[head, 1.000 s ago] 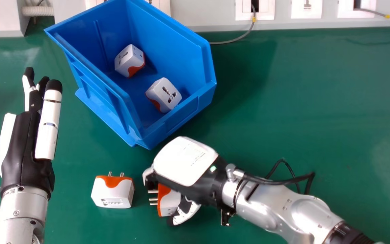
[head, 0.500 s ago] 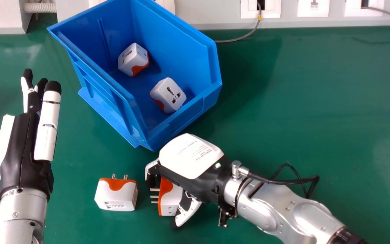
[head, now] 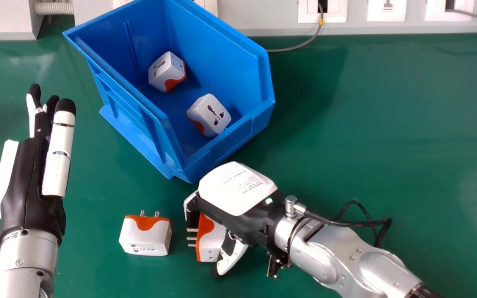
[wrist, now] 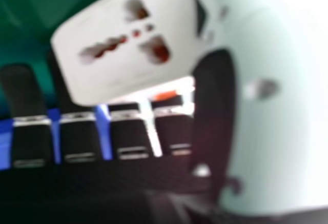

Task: Pick all objects and put in blue box

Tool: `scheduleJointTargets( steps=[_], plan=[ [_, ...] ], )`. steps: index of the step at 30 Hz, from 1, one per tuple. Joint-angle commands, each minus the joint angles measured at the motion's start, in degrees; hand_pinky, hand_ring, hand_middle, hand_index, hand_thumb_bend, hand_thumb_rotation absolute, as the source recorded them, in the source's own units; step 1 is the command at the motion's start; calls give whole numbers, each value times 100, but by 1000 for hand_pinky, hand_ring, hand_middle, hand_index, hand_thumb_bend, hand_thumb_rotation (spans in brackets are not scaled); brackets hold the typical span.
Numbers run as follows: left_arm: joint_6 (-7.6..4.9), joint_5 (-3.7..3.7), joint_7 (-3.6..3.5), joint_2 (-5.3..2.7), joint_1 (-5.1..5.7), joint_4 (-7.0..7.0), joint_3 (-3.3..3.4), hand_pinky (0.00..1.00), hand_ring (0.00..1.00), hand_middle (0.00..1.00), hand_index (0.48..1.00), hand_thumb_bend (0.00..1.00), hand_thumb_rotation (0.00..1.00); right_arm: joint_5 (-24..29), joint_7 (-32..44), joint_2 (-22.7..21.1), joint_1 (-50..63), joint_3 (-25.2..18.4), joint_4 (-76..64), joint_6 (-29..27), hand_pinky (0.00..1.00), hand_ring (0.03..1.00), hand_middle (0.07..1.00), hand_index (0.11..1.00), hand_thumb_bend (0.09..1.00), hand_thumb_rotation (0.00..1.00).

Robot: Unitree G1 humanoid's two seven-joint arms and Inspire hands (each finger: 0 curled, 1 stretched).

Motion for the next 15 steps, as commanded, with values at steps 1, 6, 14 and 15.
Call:
scheduleJointTargets(
  steps=[1,6,14,15],
  plan=[
    [-81,46,-7,50,-64,-68,-1,1000,1000,1000,1000,356,1000,-16,440,-334,328,-54,-55,207,398,470,491,500,510,6],
    [-84,47,-21,59,-98,-17,3,1000,1000,1000,1000,353,1000,100,689,-570,577,-421,-899,282,274,336,441,497,510,3],
    [-103,39,-37,72,-204,118,0,1000,1000,1000,1000,352,1000,405,1472,-978,938,-1129,-2358,516,262,324,432,512,509,1],
    [-106,32,-42,77,-218,138,5,1000,1000,1000,1000,352,1000,431,1523,-1015,982,-1206,-2495,519,262,324,432,512,509,1]
  ],
)
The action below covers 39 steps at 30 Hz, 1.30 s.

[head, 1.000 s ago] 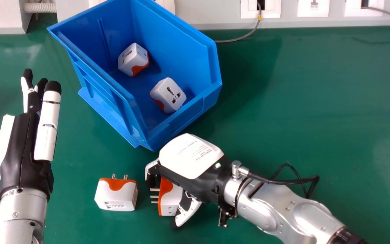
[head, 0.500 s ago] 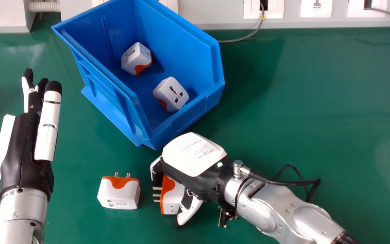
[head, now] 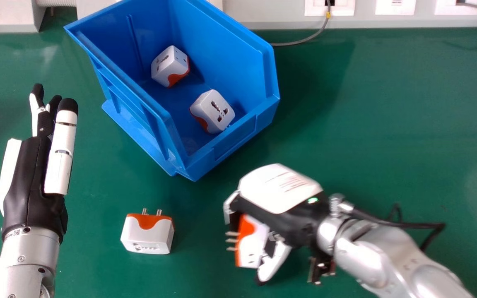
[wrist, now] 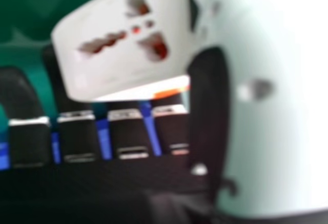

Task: Pick all objects and put in blue box

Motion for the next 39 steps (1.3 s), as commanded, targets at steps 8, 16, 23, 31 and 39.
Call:
scheduleJointTargets(
  steps=[8,16,23,31,39],
  plan=[
    [-178,18,-35,74,-226,148,26,1000,1000,1000,1000,352,1000,202,1,-477,86,-672,-948,-468,143,193,458,495,514,0],
    [-261,-8,-40,59,-252,253,34,1000,1000,1000,1000,353,1000,828,-20,-592,50,-1371,-1087,-807,138,192,415,497,509,0],
    [-321,-10,-23,43,-287,340,23,1000,1000,1000,1000,353,1000,922,-162,-304,-218,-1632,-1145,-731,141,194,401,505,505,0],
    [-393,20,-12,40,-268,386,4,1000,1000,1000,1000,355,1000,859,-391,188,-686,-1616,-888,-591,100,146,447,490,511,0],
    [-450,43,-26,50,-191,387,-11,1000,1000,1000,1000,357,1000,933,-557,921,-1519,-1486,-218,-296,76,121,439,489,510,0]
  ],
)
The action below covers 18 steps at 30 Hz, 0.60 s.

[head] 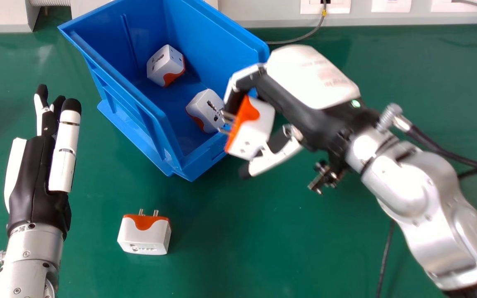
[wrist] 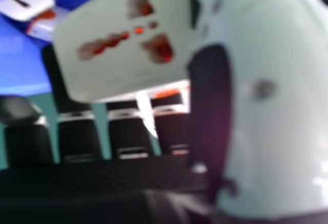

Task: Pick all objects and put in blue box

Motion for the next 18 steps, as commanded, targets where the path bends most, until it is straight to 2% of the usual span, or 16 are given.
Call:
scheduleJointTargets(
  steps=[1,9,14,18],
  plan=[
    [-141,50,-6,45,2,-58,-10,1000,1000,1000,1000,357,1000,53,-192,147,-395,7,83,9,73,119,433,490,509,0],
    [-77,113,-19,62,79,-178,-19,1000,1000,1000,1000,358,1000,-263,-615,582,-1537,319,1403,59,79,124,418,494,508,0],
    [-144,108,-53,36,160,-216,-14,1000,1000,1000,1000,357,1000,-547,-874,793,-2311,566,2312,205,83,127,406,495,507,0],
    [-206,88,-81,36,210,-205,16,1000,1000,1000,1000,360,1000,-657,-1136,1022,-2964,745,3236,256,91,139,415,496,507,0]
  ],
)
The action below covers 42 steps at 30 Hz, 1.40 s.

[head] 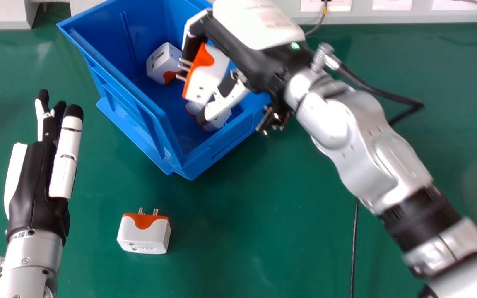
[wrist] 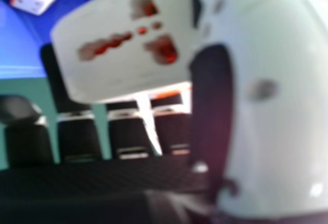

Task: Pick all objects and put in blue box

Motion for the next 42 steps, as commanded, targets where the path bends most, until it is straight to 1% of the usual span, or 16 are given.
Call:
scheduleJointTargets(
  steps=[1,3,6,7,10,12,15,18,21,26,29,33,35,38,42],
  plan=[
    [-185,-23,-25,34,18,-133,16,1000,1000,1000,1000,360,1000,-70,-267,157,-606,65,393,25,91,139,415,496,507,0],
    [-226,-28,-39,33,42,-110,26,1000,1000,1000,1000,361,1000,-72,-369,298,-931,151,890,51,96,145,426,493,508,0],
    [-259,-7,-37,25,67,-109,19,1000,1000,1000,1000,365,1000,-60,-497,491,-1302,247,1493,87,108,158,442,491,510,0],
    [-256,-3,-35,19,83,-132,13,1000,1000,1000,1000,365,1000,-50,-530,537,-1386,263,1635,93,108,158,442,491,510,0],
    [-204,-1,-26,3,112,-203,-2,1000,1000,1000,1000,369,1000,-3,-694,738,-1708,292,2258,100,100,150,447,488,513,0],
    [-171,4,-16,-10,123,-248,-16,1000,1000,1000,1000,371,1000,45,-800,839,-1862,296,2605,59,92,143,433,487,514,0],
    [-131,9,3,-44,176,-352,-41,1000,1000,1000,1000,376,1000,95,-982,987,-2076,342,3152,12,105,157,414,493,514,0],
    [-96,13,22,-75,183,-404,-62,1000,1000,1000,1000,378,1000,75,-1160,1088,-2218,445,3564,-26,109,162,425,490,517,0],
    [-87,48,44,-91,208,-456,-100,1000,1000,1000,1000,381,1000,80,-1306,1137,-2283,511,3812,-87,108,160,441,487,520,0],
    [-102,50,67,-105,230,-483,-129,1000,1000,1000,1000,382,1000,129,-1429,1237,-2352,522,4109,-86,88,136,458,487,524,0],
    [-101,30,77,-118,222,-465,-125,1000,1000,1000,1000,379,1000,70,-1549,1291,-2366,582,4238,-18,80,127,463,488,526,0],
    [-70,20,95,-150,217,-494,-133,1000,1000,1000,1000,376,1000,-24,-1695,1317,-2361,733,4339,85,81,127,466,486,528,0],
    [-49,19,99,-170,225,-530,-140,1000,1000,1000,1000,376,1000,-37,-1733,1322,-2362,797,4365,140,85,131,467,485,528,0],
    [-52,17,92,-189,227,-519,-132,1000,1000,1000,1000,375,1000,7,-1727,1349,-2366,826,4383,240,86,135,468,482,528,0],
    [-32,25,95,-217,218,-534,-142,1000,1000,1000,1000,374,1000,51,-1733,1360,-2370,848,4380,302,87,138,468,480,528,0]
  ],
)
